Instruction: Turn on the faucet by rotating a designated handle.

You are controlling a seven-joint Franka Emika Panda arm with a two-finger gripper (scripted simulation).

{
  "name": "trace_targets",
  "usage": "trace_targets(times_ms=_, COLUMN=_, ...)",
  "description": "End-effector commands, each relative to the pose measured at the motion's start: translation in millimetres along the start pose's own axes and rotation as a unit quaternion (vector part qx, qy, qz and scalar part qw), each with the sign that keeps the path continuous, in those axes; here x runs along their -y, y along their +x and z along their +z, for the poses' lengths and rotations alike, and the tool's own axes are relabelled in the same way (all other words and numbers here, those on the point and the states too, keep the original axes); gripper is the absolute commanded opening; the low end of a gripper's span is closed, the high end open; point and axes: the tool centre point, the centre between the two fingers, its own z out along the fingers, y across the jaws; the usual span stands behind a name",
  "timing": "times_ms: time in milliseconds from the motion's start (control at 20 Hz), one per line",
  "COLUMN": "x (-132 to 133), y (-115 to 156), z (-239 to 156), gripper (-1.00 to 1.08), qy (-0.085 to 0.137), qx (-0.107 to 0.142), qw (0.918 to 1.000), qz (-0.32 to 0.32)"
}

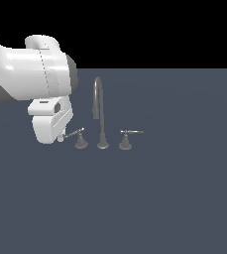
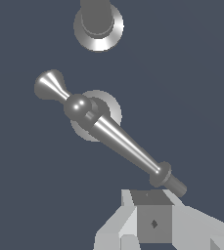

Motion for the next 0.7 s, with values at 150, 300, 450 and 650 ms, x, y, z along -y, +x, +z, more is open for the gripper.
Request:
trace_targets(times_ms=150, x=-10, y=22, z=1, gripper=-1.00, qy=-0.002, qx=-0.002, qw=1.0000, qz=0.006)
trace_targets(times_ms=300, x=-15, y=37, z=2, gripper=-1.00, qy=-0.003, qx=-0.004, qw=0.9999, qz=0.011)
trace_targets(times_ms=450, x=-20, y=51, z=2, gripper=-1.00, qy=-0.004, qx=-0.005, qw=0.9998, qz=0.017)
trace_targets(times_ms=650, x=-20, y=34, z=0, gripper=-1.00, qy=-0.002, qx=0.001, qw=1.0000, qz=-0.003)
